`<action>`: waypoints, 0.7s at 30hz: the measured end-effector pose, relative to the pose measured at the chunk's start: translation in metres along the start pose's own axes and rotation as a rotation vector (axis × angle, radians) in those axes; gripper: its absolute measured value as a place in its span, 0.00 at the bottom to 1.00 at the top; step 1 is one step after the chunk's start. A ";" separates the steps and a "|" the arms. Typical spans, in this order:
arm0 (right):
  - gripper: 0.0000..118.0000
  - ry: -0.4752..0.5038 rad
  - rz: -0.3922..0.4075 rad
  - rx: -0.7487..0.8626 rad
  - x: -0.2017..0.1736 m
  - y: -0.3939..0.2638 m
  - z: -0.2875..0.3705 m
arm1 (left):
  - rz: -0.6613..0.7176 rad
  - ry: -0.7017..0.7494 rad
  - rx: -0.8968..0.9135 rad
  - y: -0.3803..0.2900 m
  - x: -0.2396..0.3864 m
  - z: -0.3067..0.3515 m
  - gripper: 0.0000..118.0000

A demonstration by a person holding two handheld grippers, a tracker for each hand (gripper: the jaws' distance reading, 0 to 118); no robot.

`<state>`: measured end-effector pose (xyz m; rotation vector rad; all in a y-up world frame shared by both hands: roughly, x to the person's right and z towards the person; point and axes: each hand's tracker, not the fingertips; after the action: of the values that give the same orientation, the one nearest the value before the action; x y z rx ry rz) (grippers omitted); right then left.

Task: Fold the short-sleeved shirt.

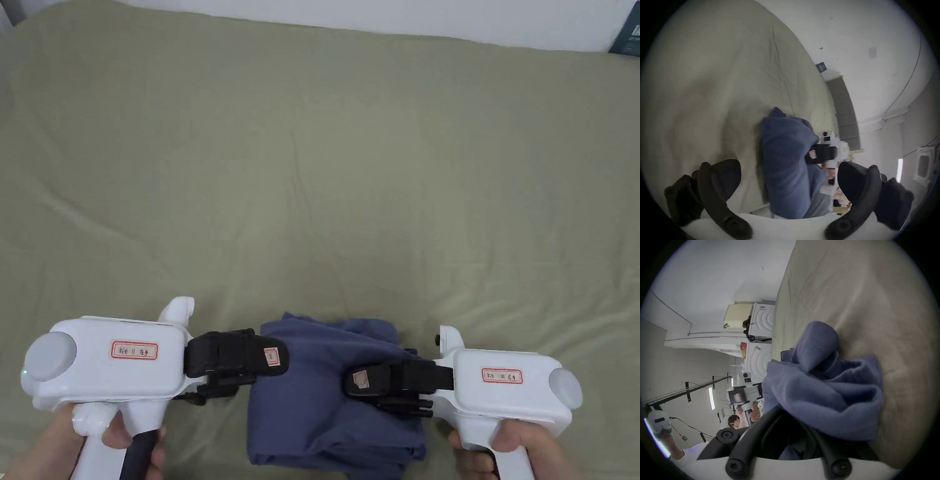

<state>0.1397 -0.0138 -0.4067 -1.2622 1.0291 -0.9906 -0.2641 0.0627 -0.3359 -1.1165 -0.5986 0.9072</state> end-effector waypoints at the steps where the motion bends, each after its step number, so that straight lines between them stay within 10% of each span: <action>1: 0.00 -0.001 0.002 0.004 0.000 -0.001 -0.001 | -0.001 0.011 -0.006 0.000 -0.001 -0.008 1.00; 6: 0.00 -0.010 0.004 0.010 -0.002 -0.001 -0.001 | -0.048 0.011 -0.014 -0.003 0.010 -0.031 0.92; 7: 0.00 -0.030 0.015 0.011 -0.007 -0.001 -0.002 | -0.055 0.039 -0.016 -0.002 0.014 -0.031 0.80; 8: 0.00 -0.075 0.047 0.021 -0.013 -0.003 -0.001 | -0.087 0.116 -0.004 -0.002 0.017 -0.028 0.39; 9: 0.00 -0.109 0.075 0.029 -0.020 -0.004 -0.001 | -0.120 0.217 0.007 -0.002 0.017 -0.026 0.25; 15: 0.00 -0.515 0.457 0.207 -0.098 -0.040 0.015 | -0.097 0.154 -0.014 0.000 0.022 -0.018 0.25; 19: 0.00 -0.991 0.844 0.615 -0.153 -0.092 0.023 | -0.137 0.162 -0.013 0.006 0.034 -0.007 0.25; 21: 0.00 -1.040 0.908 0.760 -0.168 -0.103 0.032 | -0.148 0.173 -0.013 0.010 0.038 0.000 0.25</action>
<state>0.1268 0.1507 -0.2939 -0.4065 0.2319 0.0805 -0.2471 0.0969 -0.3465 -1.1333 -0.5377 0.6725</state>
